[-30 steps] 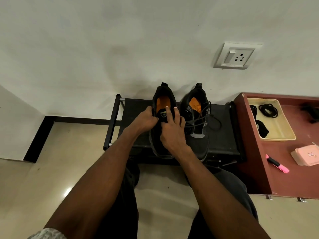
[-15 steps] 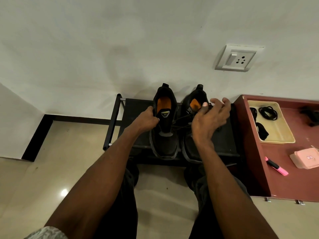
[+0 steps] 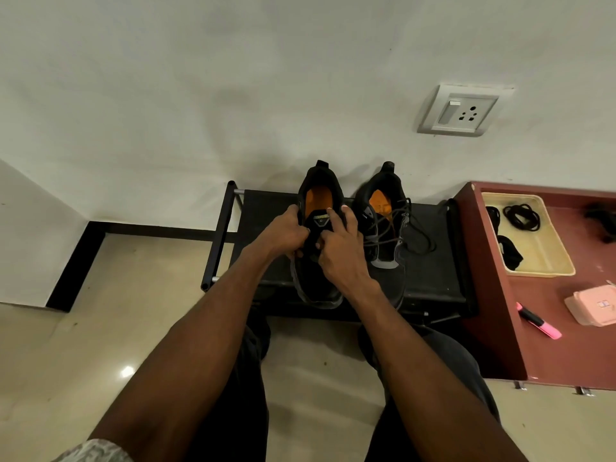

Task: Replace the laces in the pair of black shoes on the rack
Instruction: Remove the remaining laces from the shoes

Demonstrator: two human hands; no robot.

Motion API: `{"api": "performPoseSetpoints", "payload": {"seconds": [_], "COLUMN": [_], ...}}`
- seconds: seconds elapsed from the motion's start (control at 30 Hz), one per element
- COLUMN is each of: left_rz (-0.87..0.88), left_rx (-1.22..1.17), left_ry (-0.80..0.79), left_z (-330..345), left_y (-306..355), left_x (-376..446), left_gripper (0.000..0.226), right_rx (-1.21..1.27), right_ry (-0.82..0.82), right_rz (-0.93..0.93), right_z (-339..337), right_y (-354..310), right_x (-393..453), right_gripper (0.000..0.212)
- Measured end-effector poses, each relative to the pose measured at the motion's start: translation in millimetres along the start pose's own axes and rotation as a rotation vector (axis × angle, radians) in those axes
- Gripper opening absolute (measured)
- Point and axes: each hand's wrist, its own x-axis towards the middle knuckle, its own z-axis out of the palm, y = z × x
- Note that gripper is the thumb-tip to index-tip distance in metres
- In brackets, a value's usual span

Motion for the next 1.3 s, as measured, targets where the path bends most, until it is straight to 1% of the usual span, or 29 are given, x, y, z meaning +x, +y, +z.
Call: {"api": "performPoseSetpoints", "payload": {"seconds": [0.1,0.17,0.23,0.3,0.33,0.37,0.43,0.47,0.53,0.57,0.6,0.63,0.67,0.7,0.73,0.77,0.8,0.83,0.9,0.93,0.97,1.03,1.07,1.2,1.23,1.27,1.3], "left_rz": [0.008,0.022,0.025,0.028,0.030,0.029,0.016,0.008,0.004,0.006,0.008,0.008,0.008,0.008,0.007,0.004,0.003,0.001,-0.002,0.000,0.000,-0.004,-0.007,-0.012,-0.014,-0.015,-0.016], "left_rx": [-0.026,-0.036,-0.046,-0.042,-0.035,-0.029,-0.037,-0.045,-0.054,-0.057,-0.059,-0.060,-0.059,-0.056,-0.053,-0.048,-0.044,-0.043,-0.045,-0.042,-0.034,-0.019,-0.018,-0.016,-0.014,-0.011,-0.011], "left_ry": [0.004,0.002,-0.001,0.004,0.008,0.013,0.013,0.010,-0.001,-0.007,-0.008,-0.008,-0.007,-0.003,0.001,0.005,0.008,0.009,0.005,0.006,0.011,0.021,0.022,0.023,0.024,0.023,0.023], "left_z": [0,-1,-2,-1,-2,-2,-3,-3,-3,-3,-2,-1,-1,0,0,0,0,0,0,0,0,0,0,-1,-1,-1,-1], "left_y": [1,0,0,0,0,-1,-4,-5,-6,-5,-4,-3,-2,-1,-1,-1,-1,-1,0,0,0,1,0,2,2,2,2], "left_x": [-1,-2,-4,-4,-4,-3,-2,-1,-1,-1,0,0,0,0,-1,-1,-1,-2,-3,-2,-2,-2,-1,-2,-2,-2,-1], "left_gripper": [0.028,0.028,0.027,0.027,0.028,0.028,0.028,0.027,0.027,0.027,0.027,0.027,0.027,0.027,0.028,0.028,0.028,0.028,0.029,0.029,0.030,0.030,0.031,0.031,0.031,0.031,0.032], "right_rx": [0.209,0.380,0.447,0.501,0.539,0.568,0.629,0.707,0.801,0.824,0.887,1.022,1.178,1.240,1.204,1.131,1.044,0.930,0.563,0.398,0.308,0.244,0.207,0.005,0.003,0.076,0.230], "right_ry": [-0.001,0.017,0.033,0.041,0.065,0.122,0.290,0.371,0.489,0.508,0.460,0.298,0.026,-0.298,-0.573,-0.731,-0.762,-0.676,-0.342,-0.253,-0.258,-0.353,-0.353,-0.177,-0.186,-0.256,-0.392], "right_rz": [-0.043,0.000,0.028,0.052,0.091,0.156,0.335,0.412,0.495,0.525,0.558,0.576,0.548,0.462,0.366,0.297,0.275,0.293,0.327,0.324,0.316,0.304,0.300,0.319,0.328,0.326,0.297], "right_z": [9,11,10,10,11,7,-5,-14,-33,-40,-46,-55,-64,-73,-80,-84,-82,-77,-61,-54,-49,-40,-38,-40,-44,-49,-55], "right_y": [-2,-4,-6,-9,-9,-9,-1,6,16,21,23,23,24,24,26,28,29,28,28,27,25,19,16,6,3,0,-4], "right_x": [3,3,0,-4,-4,-4,3,7,12,11,9,5,0,-5,-11,-15,-16,-16,-10,-7,-6,-6,-7,-11,-12,-12,-14], "right_gripper": [0.032,0.031,0.026,0.027,0.029,0.028,0.020,0.016,0.012,0.013,0.013,0.013,0.014,0.017,0.023,0.029,0.029,0.026,0.017,0.015,0.016,0.021,0.021,0.011,0.010,0.009,0.009]}}
